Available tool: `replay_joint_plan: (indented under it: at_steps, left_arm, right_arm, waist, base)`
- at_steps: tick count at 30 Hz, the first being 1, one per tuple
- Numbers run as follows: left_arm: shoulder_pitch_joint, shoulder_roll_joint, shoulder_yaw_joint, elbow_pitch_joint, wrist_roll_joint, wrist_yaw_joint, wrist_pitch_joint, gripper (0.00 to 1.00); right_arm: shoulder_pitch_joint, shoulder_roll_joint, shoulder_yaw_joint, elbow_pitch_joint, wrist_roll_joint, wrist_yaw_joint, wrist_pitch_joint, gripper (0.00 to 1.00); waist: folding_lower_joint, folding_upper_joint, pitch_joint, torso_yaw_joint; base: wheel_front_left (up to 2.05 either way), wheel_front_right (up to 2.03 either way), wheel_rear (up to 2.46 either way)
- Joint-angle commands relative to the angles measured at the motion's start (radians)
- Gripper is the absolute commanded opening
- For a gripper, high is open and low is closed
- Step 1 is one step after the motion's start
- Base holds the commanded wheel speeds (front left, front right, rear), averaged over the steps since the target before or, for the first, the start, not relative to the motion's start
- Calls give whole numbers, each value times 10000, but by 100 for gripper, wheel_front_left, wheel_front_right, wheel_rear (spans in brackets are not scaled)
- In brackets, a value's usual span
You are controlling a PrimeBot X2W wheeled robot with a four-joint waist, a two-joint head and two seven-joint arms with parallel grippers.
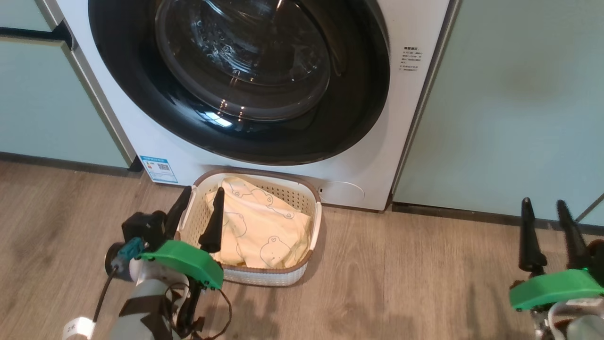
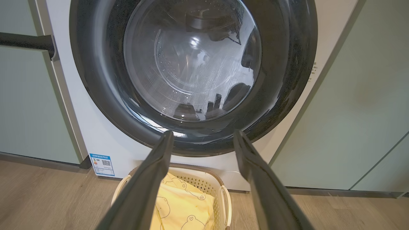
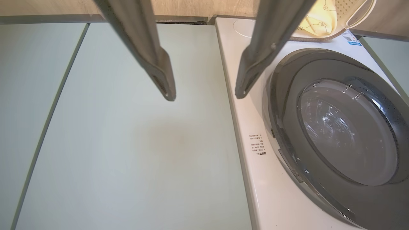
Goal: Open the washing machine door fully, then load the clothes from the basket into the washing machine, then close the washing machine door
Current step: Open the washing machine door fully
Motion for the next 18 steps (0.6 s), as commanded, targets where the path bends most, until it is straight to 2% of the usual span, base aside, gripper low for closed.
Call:
replay_joint_plan:
  at_steps: [1,2,3,11,18]
  left_arm:
    - [-478,188,388,-280,67,-11,-63,100]
    - [-472,187,388,-273,72,-11,-63,100]
    - [-469,185,387,-262,75,-11,-63,100]
    - [-489,177,330,-174,76,-11,-63,100]
    - [-580,172,241,-164,81,-11,-63,100]
  right_arm:
    - [-302,-118,346,-274,133,44,-97,51]
    - [-318,-118,436,-263,182,44,-97,13]
    - [-336,-118,517,-258,240,44,-97,0]
    - [-876,-118,677,-175,1123,44,-97,0]
    - [-1910,-194,833,551,4244,44,-97,0]
  waist:
    - [0,-1,-13,-7]
    - [0,-1,-17,-10]
    - [0,-1,-20,-11]
    - [0,-1,30,42]
    - [0,-1,335,168]
  base:
    - [0,0,0]
    - [0,0,0]
    - [0,0,0]
    - [0,0,0]
    - [0,0,0]
